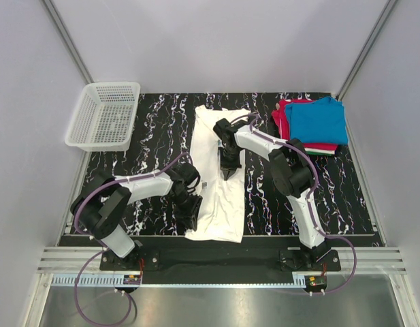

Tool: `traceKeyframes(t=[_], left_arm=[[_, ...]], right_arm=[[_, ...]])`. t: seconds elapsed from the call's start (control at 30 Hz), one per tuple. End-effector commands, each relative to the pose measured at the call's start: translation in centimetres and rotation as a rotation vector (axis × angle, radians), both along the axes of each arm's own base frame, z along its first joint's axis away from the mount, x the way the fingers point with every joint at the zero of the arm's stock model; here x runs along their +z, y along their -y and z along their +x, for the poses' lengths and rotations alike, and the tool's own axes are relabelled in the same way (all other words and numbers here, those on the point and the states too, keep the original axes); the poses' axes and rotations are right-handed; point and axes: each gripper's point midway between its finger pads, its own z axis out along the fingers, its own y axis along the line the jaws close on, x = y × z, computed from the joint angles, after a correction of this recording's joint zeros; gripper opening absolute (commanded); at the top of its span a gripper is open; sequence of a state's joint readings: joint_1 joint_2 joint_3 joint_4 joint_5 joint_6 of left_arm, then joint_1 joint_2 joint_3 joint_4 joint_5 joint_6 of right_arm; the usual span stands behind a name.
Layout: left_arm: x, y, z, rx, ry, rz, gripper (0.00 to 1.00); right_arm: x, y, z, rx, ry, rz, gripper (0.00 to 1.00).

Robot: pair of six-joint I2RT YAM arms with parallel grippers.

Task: Fold and stack the t-shirts
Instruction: Fold the tshirt

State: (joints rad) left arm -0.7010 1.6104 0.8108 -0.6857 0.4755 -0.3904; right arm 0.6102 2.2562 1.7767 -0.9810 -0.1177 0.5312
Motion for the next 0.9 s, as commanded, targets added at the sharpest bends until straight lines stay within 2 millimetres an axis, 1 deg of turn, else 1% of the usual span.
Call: traceKeyframes(t=[0.0,0.07,0.17,0.4,0.53,0.7,0.8,0.87], left_arm=[[-0.6,0.4,0.2,0.005,0.003,-0.004,0.28],[-0.7,0.3,-0.1,0.008,-0.004,-0.001,0.28],[-0.7,-0.2,-0.7,0.009,-0.017,0.015,0.28],[0.1,-0.8,-1.0,0.016,-0.018,0.065,0.30],[0.4,-1.1,-1.2,0.019,-0.022,0.081,0.31],[0.8,-1.5,-1.1,0.019,-0.016,0.100,0.35],[0.9,-1.5,-0.9,0.013,-0.007,0.109,0.40],[1.0,-1.5,-0.8,0.008,-0.009,0.109,0.40]], right_arm=[[-3.7,0.2,0.8,-0.007,0.000,-0.038,0.00],[-3.7,0.4,1.0,-0.012,0.000,-0.038,0.00],[-3.9,0.8,1.2,-0.022,-0.008,-0.042,0.04],[-3.8,2.0,1.8,-0.039,-0.001,-0.065,0.09],[-3.6,2.6,2.2,-0.045,0.002,-0.073,0.15],[-3.5,3.0,2.6,-0.048,0.006,-0.078,0.18],[-3.5,3.1,2.8,-0.049,0.002,-0.075,0.19],[-3.5,3.1,2.9,-0.045,0.002,-0.074,0.20]])
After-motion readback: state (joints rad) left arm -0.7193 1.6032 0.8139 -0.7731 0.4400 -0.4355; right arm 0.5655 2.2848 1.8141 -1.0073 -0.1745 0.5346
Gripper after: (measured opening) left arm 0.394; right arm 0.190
